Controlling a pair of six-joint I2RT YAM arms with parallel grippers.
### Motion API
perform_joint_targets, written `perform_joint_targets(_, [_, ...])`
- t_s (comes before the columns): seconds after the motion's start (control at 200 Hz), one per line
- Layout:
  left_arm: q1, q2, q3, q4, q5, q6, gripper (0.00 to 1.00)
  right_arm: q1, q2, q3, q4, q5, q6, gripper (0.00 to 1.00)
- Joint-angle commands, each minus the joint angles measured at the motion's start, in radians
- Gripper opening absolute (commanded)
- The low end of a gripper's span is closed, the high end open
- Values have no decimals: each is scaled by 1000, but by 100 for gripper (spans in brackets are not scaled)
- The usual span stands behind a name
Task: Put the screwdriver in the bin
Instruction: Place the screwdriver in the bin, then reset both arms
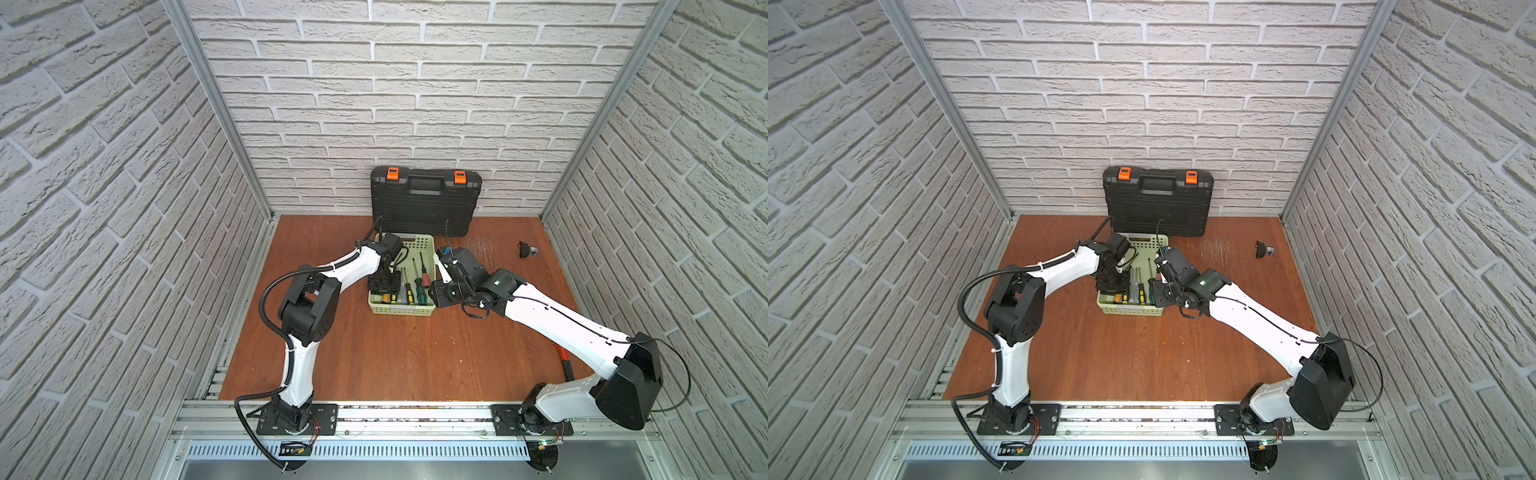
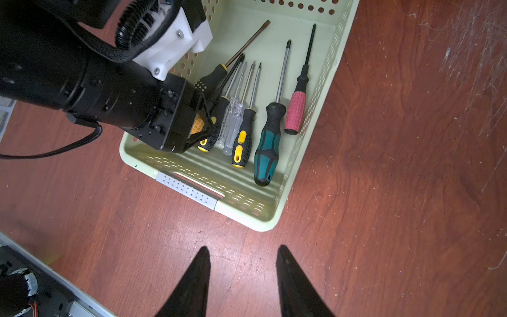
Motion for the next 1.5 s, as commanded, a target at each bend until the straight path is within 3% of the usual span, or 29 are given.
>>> perform_joint_targets(0.0, [3,-95,-10,-7,-25,-7,50,-2,-10,7,29,-5,3,42])
perform_joint_targets(0.37, [6,-279,-15,-19,-9,-23,50,-1,-34,20,13,51,-17,42])
perform_joint_targets(0.54, [11,-438,-111,14,-88,-12,64,-2,-89,-1,27,103,-51,45])
perform_joint_targets(0.67, [54,-574,-221,37,-182,-14,79,-2,-141,1,12,193,-89,57])
perform_joint_targets(0.76, [106,-683,-337,108,-196,-6,98,-3,-197,-10,15,276,-119,62])
perform_joint_targets(0.835, [158,-756,-410,137,-219,25,98,-11,-249,-25,28,336,-159,97])
perform_joint_targets(0.855, [171,-773,-428,145,-224,40,98,-15,-261,-29,33,349,-171,100])
perform_joint_targets(0.995, [267,-885,-548,233,-274,118,98,-63,-329,-80,95,448,-260,100])
perform_joint_targets(1.095, [344,-956,-643,367,-307,206,98,-126,-416,-210,294,443,-394,100])
perform_joint_targets(1.18, [357,-994,-760,540,-358,302,98,-186,-482,-332,457,450,-471,99])
perform_joint_targets(1.32, [370,-994,-866,697,-435,388,98,-343,-492,-423,494,384,-470,97])
perform_joint_targets(1.49, [488,-943,-1046,1000,-423,466,98,-430,-482,-638,792,308,-492,99])
